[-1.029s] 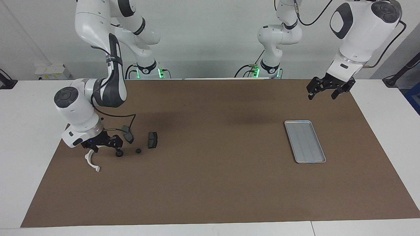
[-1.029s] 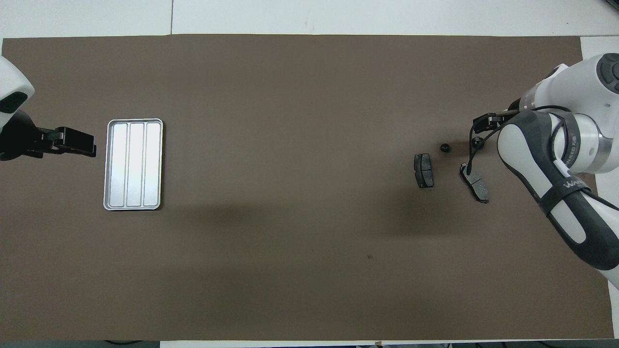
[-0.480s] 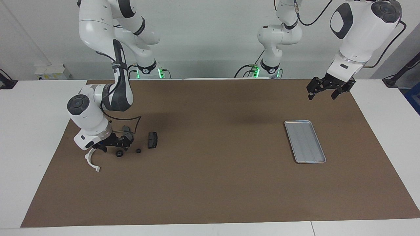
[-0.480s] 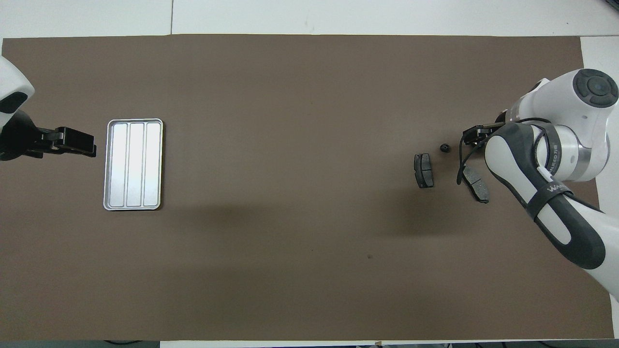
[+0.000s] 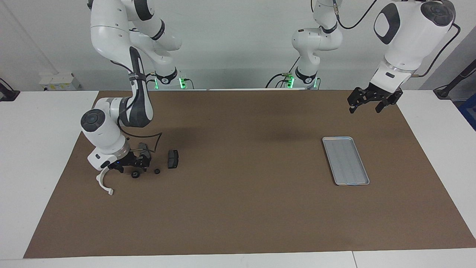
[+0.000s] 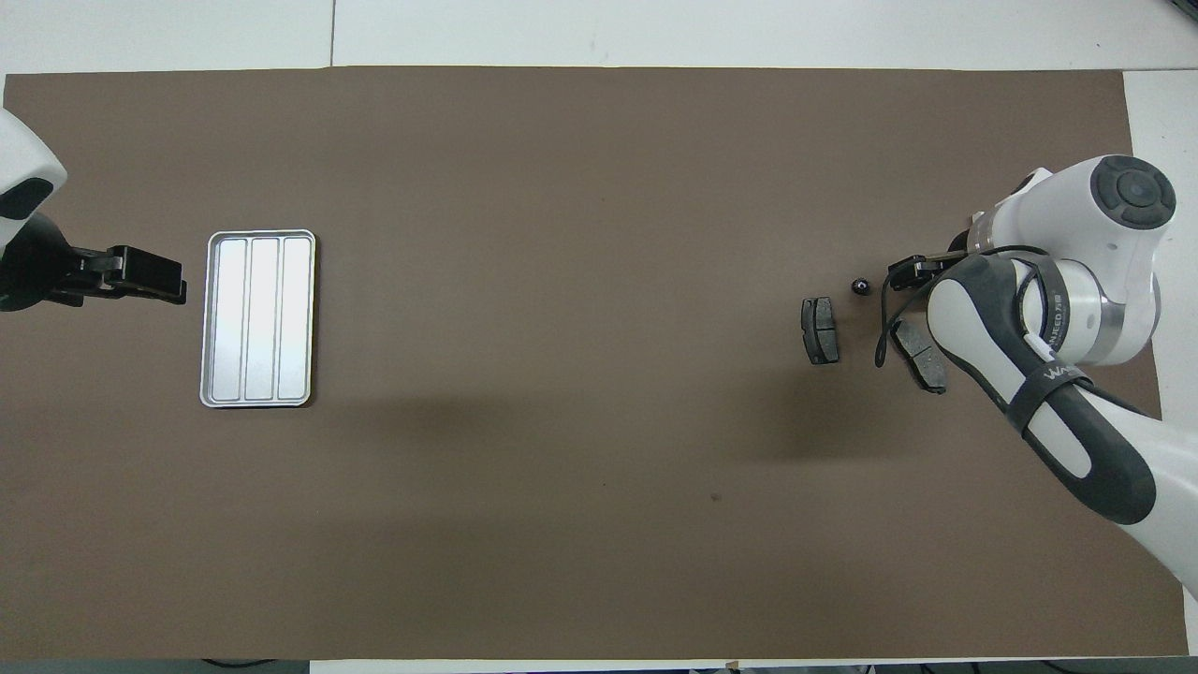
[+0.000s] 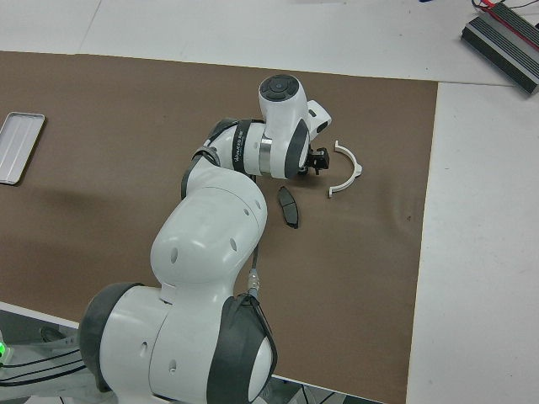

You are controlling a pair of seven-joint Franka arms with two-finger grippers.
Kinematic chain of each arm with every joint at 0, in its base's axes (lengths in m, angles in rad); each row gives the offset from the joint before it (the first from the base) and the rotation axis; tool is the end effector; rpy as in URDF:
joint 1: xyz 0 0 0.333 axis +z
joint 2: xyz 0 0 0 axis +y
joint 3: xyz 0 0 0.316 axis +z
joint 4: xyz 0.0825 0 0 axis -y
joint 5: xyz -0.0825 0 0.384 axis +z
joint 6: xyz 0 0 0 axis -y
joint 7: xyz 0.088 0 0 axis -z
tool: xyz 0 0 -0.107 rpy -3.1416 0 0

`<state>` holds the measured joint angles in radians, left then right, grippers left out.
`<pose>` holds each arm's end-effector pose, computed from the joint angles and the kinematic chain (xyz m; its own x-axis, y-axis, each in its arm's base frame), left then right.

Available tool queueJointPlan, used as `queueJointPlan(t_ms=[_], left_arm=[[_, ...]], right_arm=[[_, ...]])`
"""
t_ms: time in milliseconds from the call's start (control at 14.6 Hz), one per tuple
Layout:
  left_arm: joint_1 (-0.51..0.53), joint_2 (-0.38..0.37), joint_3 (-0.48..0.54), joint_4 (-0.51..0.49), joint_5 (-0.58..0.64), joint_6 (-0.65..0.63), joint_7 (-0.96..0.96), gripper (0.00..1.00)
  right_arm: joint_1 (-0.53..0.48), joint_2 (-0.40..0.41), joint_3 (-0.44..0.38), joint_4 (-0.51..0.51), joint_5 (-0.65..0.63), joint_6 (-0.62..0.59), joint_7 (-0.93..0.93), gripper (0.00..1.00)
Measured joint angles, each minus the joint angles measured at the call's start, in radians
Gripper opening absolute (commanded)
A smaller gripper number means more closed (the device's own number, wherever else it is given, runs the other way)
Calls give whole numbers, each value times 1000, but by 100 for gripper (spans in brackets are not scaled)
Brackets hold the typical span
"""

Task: Pick bearing gear from pile to tray
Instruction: 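Close the right gripper on the small black ring, then carry the ring with the right gripper to mid-table and release it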

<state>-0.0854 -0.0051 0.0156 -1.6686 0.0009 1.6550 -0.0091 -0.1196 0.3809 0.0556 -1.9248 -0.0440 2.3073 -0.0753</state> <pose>0.5566 -0.0388 0.5883 0.9981 -0.0607 -0.0085 -0.0607 -0.9982 -0.0009 0.6210 -0.0423 0.2929 0.9993 0.0368 0.0014 0.0368 -0.9992 0.0121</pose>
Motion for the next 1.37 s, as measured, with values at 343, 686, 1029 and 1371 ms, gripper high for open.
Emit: queueJointPlan(t_ms=[343, 686, 1029, 1371], left_arm=[[0, 0, 0, 0, 0, 0, 0, 100], [0, 0, 0, 0, 0, 0, 0, 100], [0, 0, 0, 0, 0, 0, 0, 100], [0, 0, 0, 0, 0, 0, 0, 100]], right_arm=[[-3, 0, -2, -28, 0, 45, -12, 99], [-5, 0, -4, -33, 0, 67, -13, 76], [-5, -2, -5, -35, 0, 67, -13, 4], [-5, -7, -5, -24, 0, 66, -13, 0]])
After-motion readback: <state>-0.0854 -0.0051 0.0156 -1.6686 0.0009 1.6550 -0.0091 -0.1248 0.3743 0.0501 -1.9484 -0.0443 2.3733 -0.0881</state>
